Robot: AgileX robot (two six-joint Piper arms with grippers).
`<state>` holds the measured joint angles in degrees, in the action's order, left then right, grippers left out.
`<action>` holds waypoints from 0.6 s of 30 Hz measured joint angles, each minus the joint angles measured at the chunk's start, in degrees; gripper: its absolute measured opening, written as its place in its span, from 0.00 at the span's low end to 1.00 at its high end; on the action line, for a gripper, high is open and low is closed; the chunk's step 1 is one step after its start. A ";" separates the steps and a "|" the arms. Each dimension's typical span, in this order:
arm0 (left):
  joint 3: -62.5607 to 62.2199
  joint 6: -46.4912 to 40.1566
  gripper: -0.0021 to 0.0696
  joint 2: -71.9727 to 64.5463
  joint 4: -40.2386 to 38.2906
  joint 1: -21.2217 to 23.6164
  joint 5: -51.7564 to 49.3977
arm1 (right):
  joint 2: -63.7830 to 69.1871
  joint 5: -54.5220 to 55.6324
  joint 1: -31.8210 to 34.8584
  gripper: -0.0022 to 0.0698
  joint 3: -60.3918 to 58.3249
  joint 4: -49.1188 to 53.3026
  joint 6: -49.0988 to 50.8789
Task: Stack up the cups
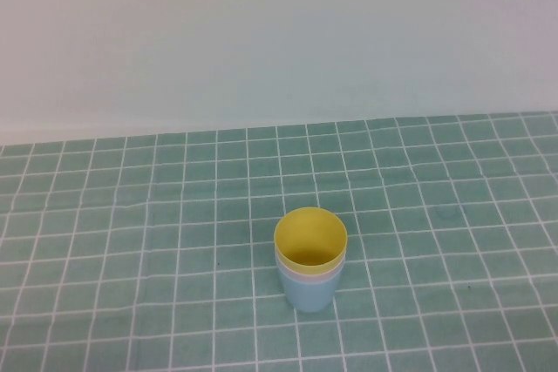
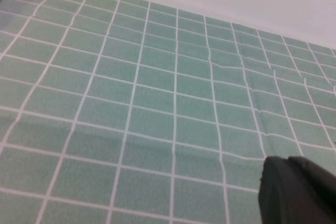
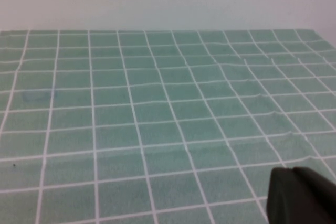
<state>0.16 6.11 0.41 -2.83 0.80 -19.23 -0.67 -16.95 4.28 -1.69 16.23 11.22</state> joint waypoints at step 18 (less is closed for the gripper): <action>0.00 0.00 0.03 0.00 0.00 0.00 0.00 | 0.00 -2.95 -0.27 0.03 0.23 -4.19 -5.50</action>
<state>0.16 6.11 0.41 -2.83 0.80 -19.23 -0.67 -19.90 4.01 -1.46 12.04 5.72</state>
